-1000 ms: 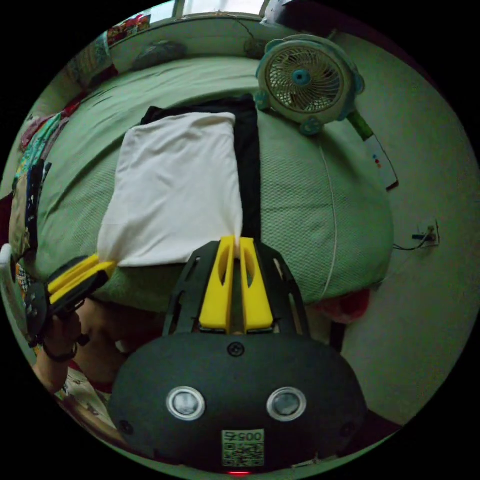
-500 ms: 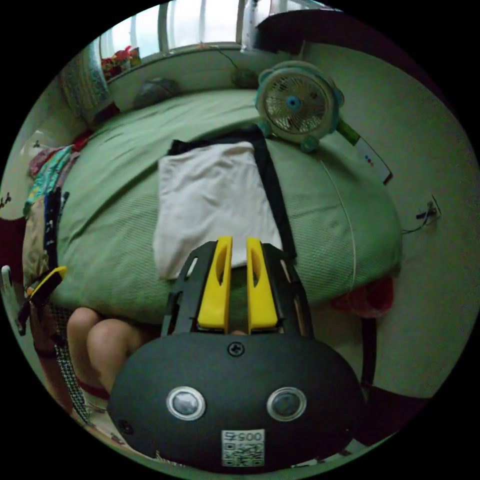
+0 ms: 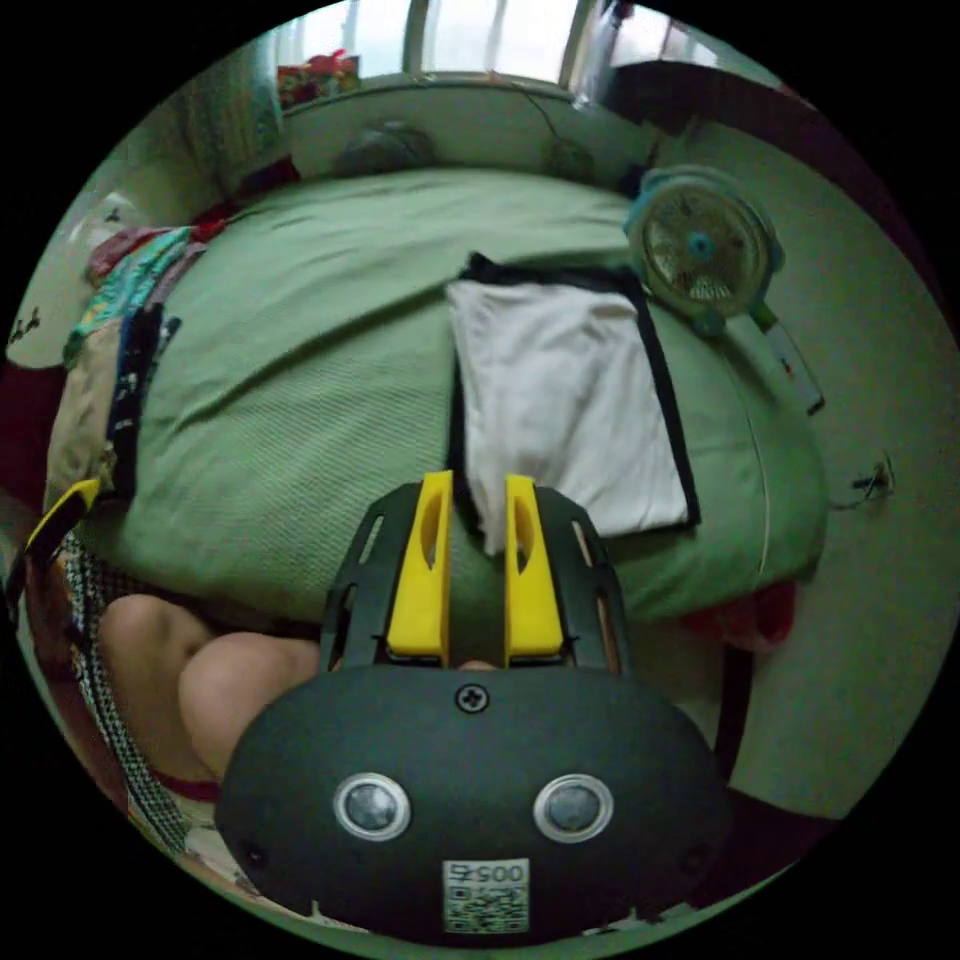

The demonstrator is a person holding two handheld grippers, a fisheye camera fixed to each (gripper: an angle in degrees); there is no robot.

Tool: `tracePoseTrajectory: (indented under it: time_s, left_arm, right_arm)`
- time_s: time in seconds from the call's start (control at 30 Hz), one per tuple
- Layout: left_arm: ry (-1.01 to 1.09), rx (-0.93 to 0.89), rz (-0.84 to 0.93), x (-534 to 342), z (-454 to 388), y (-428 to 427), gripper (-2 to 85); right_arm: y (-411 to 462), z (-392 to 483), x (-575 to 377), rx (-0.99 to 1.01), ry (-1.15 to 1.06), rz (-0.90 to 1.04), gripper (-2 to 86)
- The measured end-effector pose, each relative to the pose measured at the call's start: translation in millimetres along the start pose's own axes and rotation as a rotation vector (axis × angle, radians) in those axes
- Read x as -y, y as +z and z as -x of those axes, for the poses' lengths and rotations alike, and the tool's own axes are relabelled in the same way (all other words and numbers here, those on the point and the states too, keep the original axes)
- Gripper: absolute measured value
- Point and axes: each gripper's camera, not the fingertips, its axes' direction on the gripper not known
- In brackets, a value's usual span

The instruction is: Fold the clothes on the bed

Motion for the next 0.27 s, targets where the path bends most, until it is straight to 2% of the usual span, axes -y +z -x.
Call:
tracePoseTrajectory:
  time_s: [0.27]
  left_arm:
    - [-0.039, 0.013, -0.071, 48.4, 96.5, -53.7, -0.5]
  right_arm:
    - [-8.3, 202.0, 57.1, 0.211, -0.275, -0.113, 11.0]
